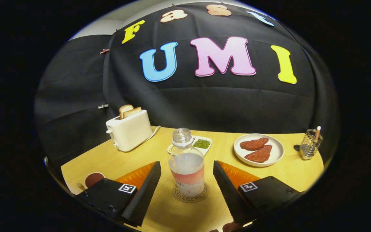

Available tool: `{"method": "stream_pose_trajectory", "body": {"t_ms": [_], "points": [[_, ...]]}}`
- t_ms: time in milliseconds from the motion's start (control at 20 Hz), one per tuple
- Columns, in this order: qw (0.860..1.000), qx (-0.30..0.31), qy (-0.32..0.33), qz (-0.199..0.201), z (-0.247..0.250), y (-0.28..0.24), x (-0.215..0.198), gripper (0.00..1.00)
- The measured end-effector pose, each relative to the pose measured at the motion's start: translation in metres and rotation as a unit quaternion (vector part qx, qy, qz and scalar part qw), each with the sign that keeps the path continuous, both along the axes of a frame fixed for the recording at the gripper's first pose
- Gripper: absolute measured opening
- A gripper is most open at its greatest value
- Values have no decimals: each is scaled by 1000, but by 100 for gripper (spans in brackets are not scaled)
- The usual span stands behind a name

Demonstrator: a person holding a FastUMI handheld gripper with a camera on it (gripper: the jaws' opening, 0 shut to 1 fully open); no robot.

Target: Take the bottle from table, then pour the juice into the cup, finally place the bottle on the coaster

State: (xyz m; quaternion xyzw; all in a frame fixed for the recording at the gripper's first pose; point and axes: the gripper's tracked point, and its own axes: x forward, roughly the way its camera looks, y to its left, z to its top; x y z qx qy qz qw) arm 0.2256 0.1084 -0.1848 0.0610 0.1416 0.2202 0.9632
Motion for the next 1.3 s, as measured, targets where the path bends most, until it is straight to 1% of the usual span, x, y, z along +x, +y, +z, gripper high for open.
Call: {"method": "stream_pose_trajectory", "body": {"t_ms": [200,300,500,600,750,900,1000,1100,1300], "points": [[997,25,-44,-66,75,-38,-37,100],[992,5,-81,-94,109,-60,-59,99],[984,-38,-132,-113,163,-84,-119,99],[977,-67,-155,-130,184,-102,-149,99],[969,-95,-171,-152,202,-118,-195,97],[970,-100,-159,-157,207,-126,-230,97],[968,-83,-160,-174,218,-138,-250,97],[966,-66,-165,-190,226,-149,-263,97],[967,-67,-140,-202,205,-170,-271,97]]}}
